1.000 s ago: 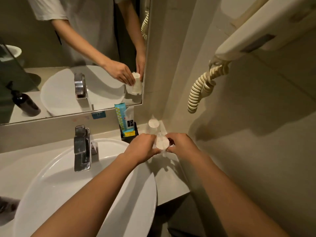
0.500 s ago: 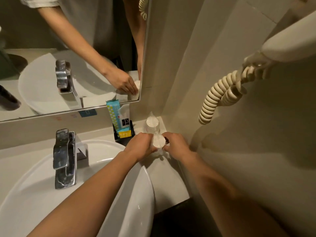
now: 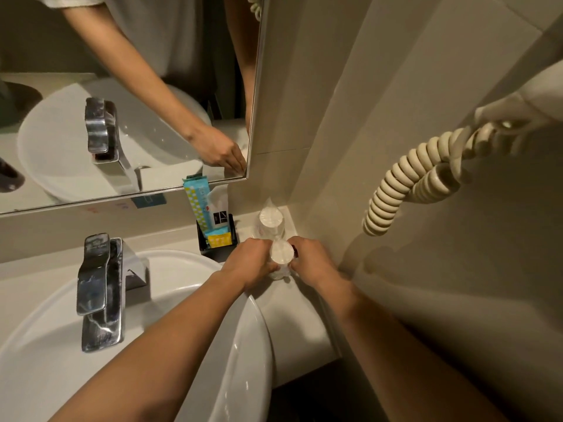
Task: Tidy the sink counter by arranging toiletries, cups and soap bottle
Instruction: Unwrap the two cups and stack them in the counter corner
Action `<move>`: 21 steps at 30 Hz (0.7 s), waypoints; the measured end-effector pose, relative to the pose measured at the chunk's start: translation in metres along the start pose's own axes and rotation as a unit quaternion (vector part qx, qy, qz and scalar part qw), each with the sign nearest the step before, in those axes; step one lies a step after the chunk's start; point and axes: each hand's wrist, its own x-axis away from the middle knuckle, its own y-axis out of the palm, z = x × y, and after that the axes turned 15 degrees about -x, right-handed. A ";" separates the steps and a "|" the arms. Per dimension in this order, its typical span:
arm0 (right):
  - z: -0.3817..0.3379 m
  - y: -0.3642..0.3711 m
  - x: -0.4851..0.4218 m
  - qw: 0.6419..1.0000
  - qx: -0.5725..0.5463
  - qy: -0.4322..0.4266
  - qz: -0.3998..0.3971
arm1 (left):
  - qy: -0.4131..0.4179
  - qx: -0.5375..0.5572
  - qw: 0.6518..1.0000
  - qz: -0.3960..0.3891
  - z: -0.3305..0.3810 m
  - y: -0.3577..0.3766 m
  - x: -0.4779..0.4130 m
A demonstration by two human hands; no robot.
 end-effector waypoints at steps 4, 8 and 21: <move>-0.002 0.000 -0.001 1.000 -0.008 0.004 0.000 | -0.001 0.017 1.000 0.006 0.000 0.000 -0.002; -0.004 0.000 0.000 1.000 -0.012 0.015 0.001 | -0.004 0.030 0.999 0.014 0.000 0.000 0.001; -0.010 -0.002 0.028 0.996 -0.067 0.044 0.043 | -0.022 0.001 0.999 0.032 0.004 -0.010 0.028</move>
